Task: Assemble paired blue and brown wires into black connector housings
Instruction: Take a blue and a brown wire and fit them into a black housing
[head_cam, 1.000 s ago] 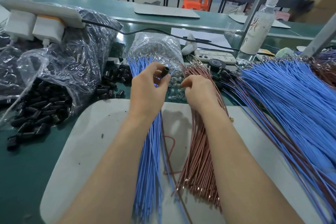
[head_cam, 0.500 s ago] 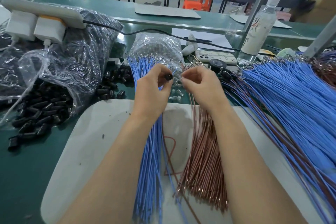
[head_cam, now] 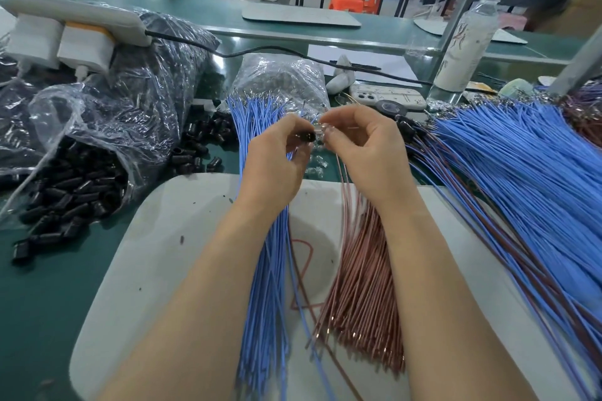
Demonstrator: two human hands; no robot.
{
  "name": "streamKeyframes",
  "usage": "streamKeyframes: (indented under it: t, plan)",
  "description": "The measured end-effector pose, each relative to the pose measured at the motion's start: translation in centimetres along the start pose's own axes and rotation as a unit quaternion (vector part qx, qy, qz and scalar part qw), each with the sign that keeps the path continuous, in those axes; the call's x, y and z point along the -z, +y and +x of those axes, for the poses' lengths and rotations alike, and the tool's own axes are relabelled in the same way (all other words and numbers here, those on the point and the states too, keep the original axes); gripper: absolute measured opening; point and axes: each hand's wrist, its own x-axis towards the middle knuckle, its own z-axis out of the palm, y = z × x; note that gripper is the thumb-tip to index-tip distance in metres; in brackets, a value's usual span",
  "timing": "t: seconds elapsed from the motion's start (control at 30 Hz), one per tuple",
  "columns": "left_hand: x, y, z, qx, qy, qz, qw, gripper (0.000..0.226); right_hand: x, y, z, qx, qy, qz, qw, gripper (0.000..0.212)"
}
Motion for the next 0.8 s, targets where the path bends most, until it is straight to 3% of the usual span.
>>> streamKeyframes:
  t: [0.1, 0.23, 0.43, 0.8]
  plan:
    - [-0.2, 0.0, 0.0, -0.006, -0.001, -0.003, 1.000, 0.025, -0.4, 0.2, 0.0, 0.008, 0.036, -0.064, 0.997, 0.017]
    - [-0.3, -0.1, -0.1, -0.012, 0.000, 0.003, 1.000, 0.025, -1.4, 0.6, -0.2, 0.012, 0.005, -0.143, 0.990, 0.020]
    - [-0.6, -0.6, 0.1, -0.023, 0.018, 0.094, 0.995, 0.020, -2.1, 0.7, -0.2, 0.037, 0.070, -0.152, 0.985, 0.015]
    - [-0.3, -0.9, 0.1, -0.014, 0.023, 0.129, 0.991, 0.019, -1.9, 0.7, -0.2, 0.021, 0.016, -0.135, 0.990, 0.016]
